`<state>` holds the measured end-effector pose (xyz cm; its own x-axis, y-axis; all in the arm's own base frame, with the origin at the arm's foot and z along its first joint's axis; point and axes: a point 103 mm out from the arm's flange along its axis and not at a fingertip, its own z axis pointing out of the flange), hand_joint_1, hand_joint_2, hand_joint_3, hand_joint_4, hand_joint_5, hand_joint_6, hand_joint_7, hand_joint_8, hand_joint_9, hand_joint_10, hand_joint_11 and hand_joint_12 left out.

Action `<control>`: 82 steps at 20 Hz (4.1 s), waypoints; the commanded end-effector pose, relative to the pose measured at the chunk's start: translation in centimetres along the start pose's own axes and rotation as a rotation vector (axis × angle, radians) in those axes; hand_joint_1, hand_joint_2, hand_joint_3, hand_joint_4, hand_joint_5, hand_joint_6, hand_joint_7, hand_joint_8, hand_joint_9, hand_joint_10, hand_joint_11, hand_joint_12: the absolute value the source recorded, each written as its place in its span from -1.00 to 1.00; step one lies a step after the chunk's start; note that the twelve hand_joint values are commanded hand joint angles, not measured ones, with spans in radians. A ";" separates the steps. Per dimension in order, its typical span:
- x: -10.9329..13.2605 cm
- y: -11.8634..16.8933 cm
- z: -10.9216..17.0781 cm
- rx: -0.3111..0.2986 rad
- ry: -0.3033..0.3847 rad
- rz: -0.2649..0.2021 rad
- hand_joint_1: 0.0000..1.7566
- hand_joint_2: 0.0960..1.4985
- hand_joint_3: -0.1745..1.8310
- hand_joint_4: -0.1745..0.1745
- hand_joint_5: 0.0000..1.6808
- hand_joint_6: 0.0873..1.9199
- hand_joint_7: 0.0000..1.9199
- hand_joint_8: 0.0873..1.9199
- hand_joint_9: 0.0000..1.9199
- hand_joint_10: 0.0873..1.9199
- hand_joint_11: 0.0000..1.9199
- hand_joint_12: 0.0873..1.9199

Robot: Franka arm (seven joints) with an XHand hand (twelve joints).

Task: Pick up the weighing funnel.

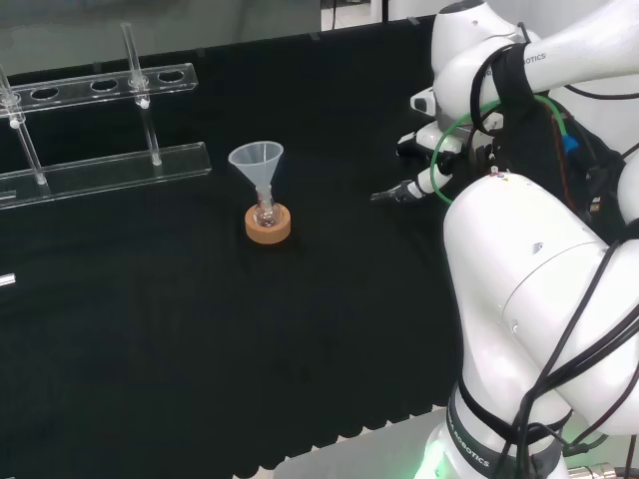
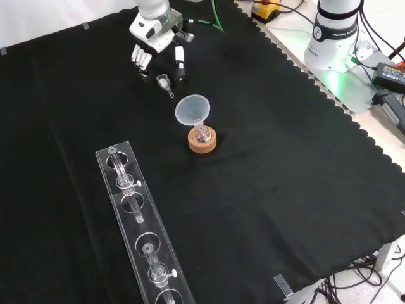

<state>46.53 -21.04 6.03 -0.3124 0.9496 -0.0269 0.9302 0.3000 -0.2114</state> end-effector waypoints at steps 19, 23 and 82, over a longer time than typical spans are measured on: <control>0.1 0.8 1.6 -0.024 -0.037 0.001 -0.41 -0.02 -0.81 -0.94 -0.20 0.04 -0.04 -0.06 -0.14 -0.26 -0.32 0.36; -0.1 0.7 1.8 -0.021 -0.034 0.002 -0.40 -0.02 -0.81 -0.95 -0.17 0.07 0.00 -0.05 -0.11 -0.27 -0.29 0.35; 6.7 1.1 -11.1 -0.251 -0.273 0.040 0.36 -0.25 -0.09 -1.00 0.52 -0.34 0.65 -0.53 0.69 -0.92 0.51 -0.20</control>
<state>48.48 -13.68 13.90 -0.3170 0.8973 -0.3071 0.9415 0.3368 0.0122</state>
